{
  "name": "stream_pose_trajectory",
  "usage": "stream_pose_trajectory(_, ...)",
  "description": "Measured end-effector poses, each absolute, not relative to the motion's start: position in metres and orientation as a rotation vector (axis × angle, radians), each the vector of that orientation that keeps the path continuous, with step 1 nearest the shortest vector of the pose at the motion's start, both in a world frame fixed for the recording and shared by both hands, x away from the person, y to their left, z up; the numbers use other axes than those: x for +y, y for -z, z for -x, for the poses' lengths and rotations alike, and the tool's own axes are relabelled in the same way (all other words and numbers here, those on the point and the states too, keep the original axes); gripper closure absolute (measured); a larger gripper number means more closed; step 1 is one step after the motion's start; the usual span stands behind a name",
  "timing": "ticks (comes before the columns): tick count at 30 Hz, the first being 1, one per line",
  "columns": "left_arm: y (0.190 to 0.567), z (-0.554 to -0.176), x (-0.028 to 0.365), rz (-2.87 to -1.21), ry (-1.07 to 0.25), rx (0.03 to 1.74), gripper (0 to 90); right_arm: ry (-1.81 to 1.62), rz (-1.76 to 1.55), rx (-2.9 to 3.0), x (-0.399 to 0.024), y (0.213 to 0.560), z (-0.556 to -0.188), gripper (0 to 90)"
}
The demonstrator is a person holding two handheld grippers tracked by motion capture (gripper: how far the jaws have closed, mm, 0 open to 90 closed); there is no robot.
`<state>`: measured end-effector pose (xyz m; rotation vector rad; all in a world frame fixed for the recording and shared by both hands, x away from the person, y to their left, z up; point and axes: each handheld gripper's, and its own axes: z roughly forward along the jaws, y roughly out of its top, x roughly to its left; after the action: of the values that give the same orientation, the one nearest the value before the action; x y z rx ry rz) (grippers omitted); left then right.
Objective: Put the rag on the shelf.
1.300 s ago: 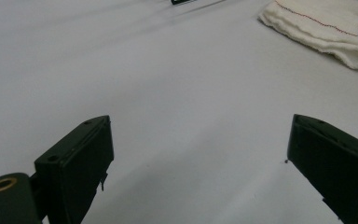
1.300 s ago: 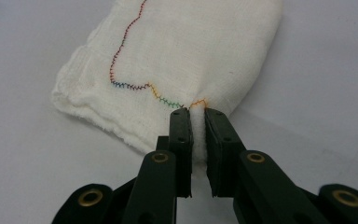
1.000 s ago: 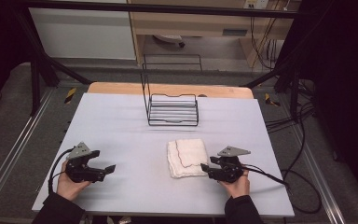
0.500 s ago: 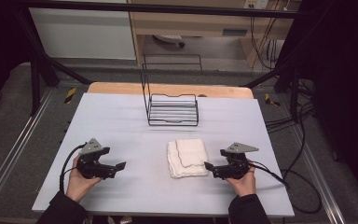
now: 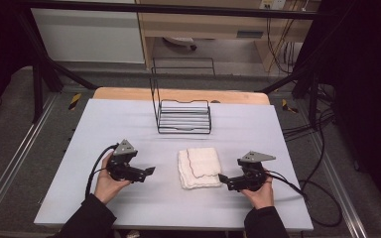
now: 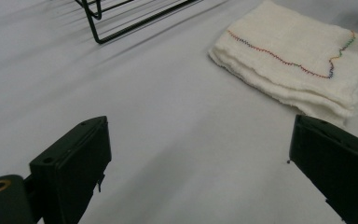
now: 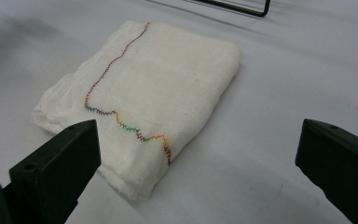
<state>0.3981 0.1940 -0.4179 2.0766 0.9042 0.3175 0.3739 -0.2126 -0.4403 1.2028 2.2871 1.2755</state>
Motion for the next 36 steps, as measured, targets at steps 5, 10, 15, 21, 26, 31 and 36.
stream_pose_trajectory(5, 0.419, -0.408, 0.177, -2.081, -0.297, 0.914, 6.0, -1.275, -1.206, 2.289, -0.212, 0.441, -0.374, 0.6)
stream_pose_trajectory(10, 0.421, -0.42, 0.161, -2.086, -0.294, 0.935, 7.3, -1.269, -1.211, 2.294, -0.212, 0.441, -0.373, 0.6)
stream_pose_trajectory(15, 0.422, -0.431, 0.145, -2.09, -0.295, 0.956, 8.5, -1.267, -1.205, 2.296, -0.212, 0.441, -0.373, 0.6)
stream_pose_trajectory(21, 0.422, -0.444, 0.128, -2.096, -0.306, 0.992, 12.8, -1.265, -1.205, 2.299, -0.212, 0.441, -0.373, 0.6)
stream_pose_trajectory(26, 0.426, -0.453, 0.116, -2.105, -0.297, 1.03, 18.9, -1.267, -1.199, 2.302, -0.212, 0.442, -0.374, 0.8)
stream_pose_trajectory(31, 0.431, -0.46, 0.105, -2.097, -0.264, 1.046, 30.2, -1.265, -1.201, 2.309, -0.211, 0.442, -0.374, 1.0)
stream_pose_trajectory(36, 0.438, -0.464, 0.098, -2.112, -0.241, 1.061, 42.0, -1.268, -1.192, 2.307, -0.212, 0.442, -0.374, 1.1)
